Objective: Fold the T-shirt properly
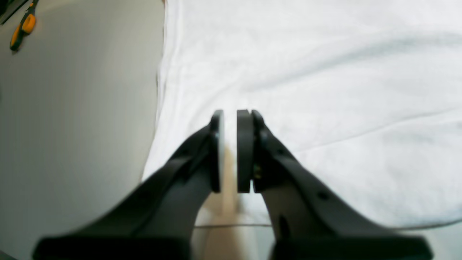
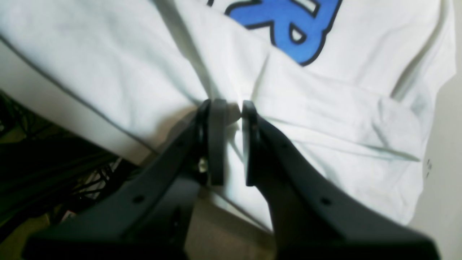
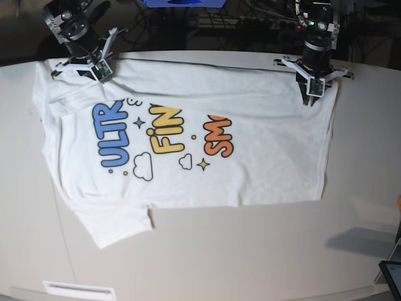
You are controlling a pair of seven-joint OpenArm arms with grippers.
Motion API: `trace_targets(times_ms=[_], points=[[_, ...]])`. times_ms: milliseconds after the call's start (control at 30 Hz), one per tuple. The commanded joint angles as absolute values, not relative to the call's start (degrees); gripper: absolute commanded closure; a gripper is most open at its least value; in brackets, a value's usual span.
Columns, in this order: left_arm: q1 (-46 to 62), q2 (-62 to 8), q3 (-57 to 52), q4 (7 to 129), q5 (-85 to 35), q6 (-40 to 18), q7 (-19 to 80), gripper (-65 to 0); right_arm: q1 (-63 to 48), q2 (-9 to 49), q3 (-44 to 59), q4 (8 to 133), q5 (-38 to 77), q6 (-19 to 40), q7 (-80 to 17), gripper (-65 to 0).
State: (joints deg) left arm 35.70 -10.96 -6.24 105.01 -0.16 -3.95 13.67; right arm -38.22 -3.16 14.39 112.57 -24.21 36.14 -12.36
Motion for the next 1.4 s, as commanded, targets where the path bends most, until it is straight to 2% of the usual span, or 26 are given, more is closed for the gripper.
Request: trace_targets(times_ms=[0, 67, 800, 1000, 1133, 1367], points=[[35.9, -11.4, -6.5, 105.9, 0.0, -3.5, 12.3, -5.7, -38.6, -2.9, 14.5, 113.4, -23.7, 35.9, -11.3, -2.5], [35.9, -11.4, -6.5, 105.9, 0.0, -3.5, 12.3, -5.7, -38.3, -3.0, 14.5, 113.4, -23.8, 35.9, -11.3, -0.6], [36.1, -11.3, -6.5, 105.9, 0.0, -3.5, 12.3, -5.7, -31.7, -2.8, 14.4, 113.5, -24.1, 36.0, -12.7, -0.3], [36.4, -11.1, -6.5, 105.9, 0.0, -3.4, 12.3, -5.7, -27.6, -2.8, 14.3, 113.5, -24.1, 38.3, -15.4, -0.3], [36.4, -11.0, -6.5, 105.9, 0.0, -3.4, 12.3, -5.7, -25.4, -3.0, 13.8, 113.5, -27.9, 39.4, -15.5, -0.3], [36.4, -11.0, -6.5, 105.9, 0.0, -3.4, 12.4, -5.7, -22.9, -2.9, 7.1, 113.5, -33.9, 39.3, -16.6, -0.3]])
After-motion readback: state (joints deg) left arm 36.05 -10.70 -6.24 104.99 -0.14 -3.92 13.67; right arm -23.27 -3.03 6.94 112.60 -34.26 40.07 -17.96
